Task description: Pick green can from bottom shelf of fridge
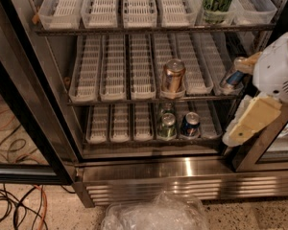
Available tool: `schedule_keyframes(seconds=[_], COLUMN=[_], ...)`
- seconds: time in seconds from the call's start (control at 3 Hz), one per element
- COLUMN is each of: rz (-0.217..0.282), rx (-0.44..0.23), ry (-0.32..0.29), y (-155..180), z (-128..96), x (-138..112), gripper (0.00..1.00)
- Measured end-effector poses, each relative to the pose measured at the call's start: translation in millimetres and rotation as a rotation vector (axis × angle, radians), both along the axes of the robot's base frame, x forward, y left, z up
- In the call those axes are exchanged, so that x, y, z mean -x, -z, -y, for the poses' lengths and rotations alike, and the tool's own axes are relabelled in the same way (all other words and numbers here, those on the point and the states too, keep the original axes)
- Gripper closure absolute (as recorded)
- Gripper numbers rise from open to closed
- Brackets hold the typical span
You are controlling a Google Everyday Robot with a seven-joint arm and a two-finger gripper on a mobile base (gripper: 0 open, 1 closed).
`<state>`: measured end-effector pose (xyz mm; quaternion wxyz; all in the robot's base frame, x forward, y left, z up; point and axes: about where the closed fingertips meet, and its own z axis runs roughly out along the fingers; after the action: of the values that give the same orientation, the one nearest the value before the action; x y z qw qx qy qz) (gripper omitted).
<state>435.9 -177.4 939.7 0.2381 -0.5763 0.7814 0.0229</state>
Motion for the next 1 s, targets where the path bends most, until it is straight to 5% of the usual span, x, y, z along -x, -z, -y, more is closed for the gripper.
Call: schedule_keyframes(seconds=[0.33, 1.0], rz=[0.035, 0.070], rx=[-0.124, -0.146], ry=[0.055, 0.075], y=[23.1, 21.5], z=[-18.0, -20.5], x=[1.7, -6.6], gripper=[0.00, 0.00])
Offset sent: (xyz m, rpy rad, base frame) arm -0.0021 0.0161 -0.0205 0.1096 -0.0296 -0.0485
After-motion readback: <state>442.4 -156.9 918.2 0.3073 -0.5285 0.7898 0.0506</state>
